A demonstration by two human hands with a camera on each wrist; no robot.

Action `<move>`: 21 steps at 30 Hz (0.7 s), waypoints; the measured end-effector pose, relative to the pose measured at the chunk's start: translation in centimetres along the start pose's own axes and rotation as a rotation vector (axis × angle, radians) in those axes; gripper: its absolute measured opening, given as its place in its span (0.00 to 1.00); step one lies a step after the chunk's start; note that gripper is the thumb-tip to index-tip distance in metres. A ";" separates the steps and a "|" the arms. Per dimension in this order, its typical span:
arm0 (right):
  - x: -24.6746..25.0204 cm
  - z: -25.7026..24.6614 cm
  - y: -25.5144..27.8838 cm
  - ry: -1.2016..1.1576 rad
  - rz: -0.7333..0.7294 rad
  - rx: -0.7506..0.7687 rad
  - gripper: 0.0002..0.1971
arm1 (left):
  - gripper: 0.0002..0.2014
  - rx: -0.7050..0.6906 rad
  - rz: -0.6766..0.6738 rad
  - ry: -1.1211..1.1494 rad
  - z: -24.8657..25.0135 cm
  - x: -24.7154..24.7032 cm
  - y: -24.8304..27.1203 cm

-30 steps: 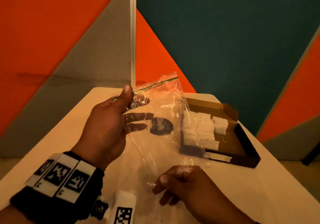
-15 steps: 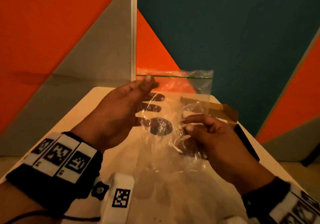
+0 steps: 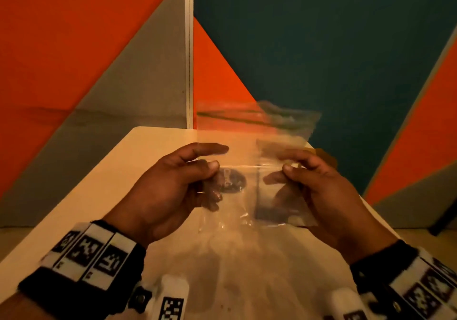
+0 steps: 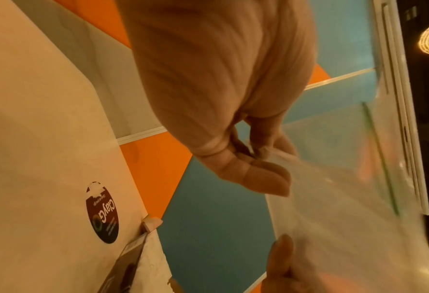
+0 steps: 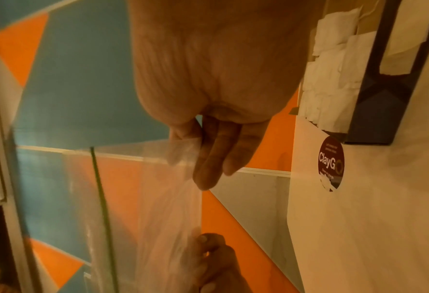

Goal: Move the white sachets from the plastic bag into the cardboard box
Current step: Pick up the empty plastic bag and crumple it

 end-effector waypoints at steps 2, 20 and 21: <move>0.3 0.1 0.0 0.001 0.012 0.014 0.14 | 0.13 -0.001 0.002 0.060 0.0 0.0 0.1; 0.7 -0.7 1.6 0.224 -0.298 -0.003 0.13 | 0.20 -0.280 -0.236 -0.772 3.6 -1.4 2.1; 0.4 -0.7 1.7 0.315 -0.358 -0.002 0.15 | 0.22 -0.301 -0.294 -0.833 3.8 -2.0 2.3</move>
Point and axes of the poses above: each hand's wrist, its own y-axis away from the middle knuckle, its own x-axis out of the back of the hand, z = x × y, the point moved 3 cm from there along -y, towards the middle knuckle, and after that the axes turned 9 degrees about z, right-handed, at the moved point
